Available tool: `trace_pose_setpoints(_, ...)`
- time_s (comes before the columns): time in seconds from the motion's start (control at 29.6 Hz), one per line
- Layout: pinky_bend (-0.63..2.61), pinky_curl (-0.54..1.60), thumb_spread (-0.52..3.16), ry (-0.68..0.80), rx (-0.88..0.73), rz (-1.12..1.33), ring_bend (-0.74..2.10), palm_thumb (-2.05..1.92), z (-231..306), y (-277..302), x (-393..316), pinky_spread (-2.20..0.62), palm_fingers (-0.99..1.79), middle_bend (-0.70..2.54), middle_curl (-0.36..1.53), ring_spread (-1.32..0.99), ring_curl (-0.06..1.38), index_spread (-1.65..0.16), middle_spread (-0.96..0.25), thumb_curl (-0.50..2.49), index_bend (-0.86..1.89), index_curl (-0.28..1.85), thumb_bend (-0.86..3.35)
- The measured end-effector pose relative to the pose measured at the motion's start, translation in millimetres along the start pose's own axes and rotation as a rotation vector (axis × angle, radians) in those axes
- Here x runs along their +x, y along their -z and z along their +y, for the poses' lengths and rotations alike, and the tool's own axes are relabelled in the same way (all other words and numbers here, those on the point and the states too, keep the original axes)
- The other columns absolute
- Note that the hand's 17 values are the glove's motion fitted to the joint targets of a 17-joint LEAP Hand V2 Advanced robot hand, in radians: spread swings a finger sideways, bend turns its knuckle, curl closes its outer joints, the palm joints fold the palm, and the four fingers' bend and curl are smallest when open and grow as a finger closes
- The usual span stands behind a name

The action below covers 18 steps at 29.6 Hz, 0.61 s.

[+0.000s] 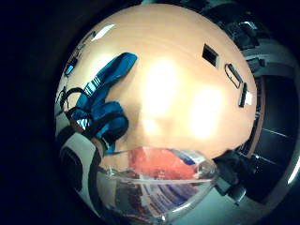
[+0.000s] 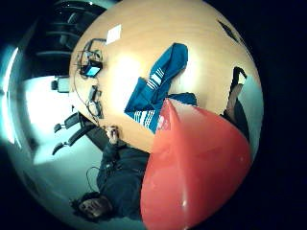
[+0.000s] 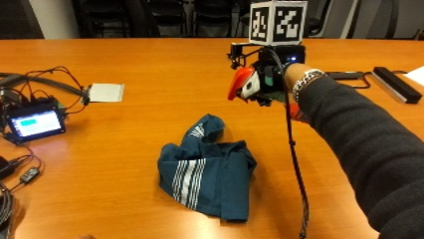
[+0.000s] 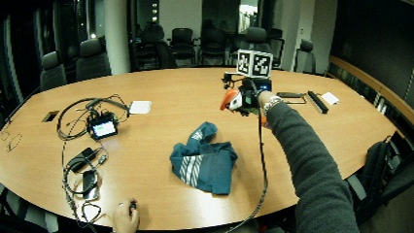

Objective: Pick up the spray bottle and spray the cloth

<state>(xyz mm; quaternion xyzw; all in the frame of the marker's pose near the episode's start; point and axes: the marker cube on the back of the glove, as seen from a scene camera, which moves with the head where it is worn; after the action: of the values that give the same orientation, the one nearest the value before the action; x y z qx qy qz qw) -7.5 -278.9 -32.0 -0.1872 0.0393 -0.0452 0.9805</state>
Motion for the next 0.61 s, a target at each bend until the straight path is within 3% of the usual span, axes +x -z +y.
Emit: trace_pose_setpoints(0.61, 0.42, 0.38, 0.31, -0.043, -0.255, 0.32, 0.68, 0.89, -7, -71, -24, -0.31, 1.39, 0.56, 0.51, -0.22, 0.46, -0.29, -0.24, 0.79, 0.38, 0.57, -0.03)
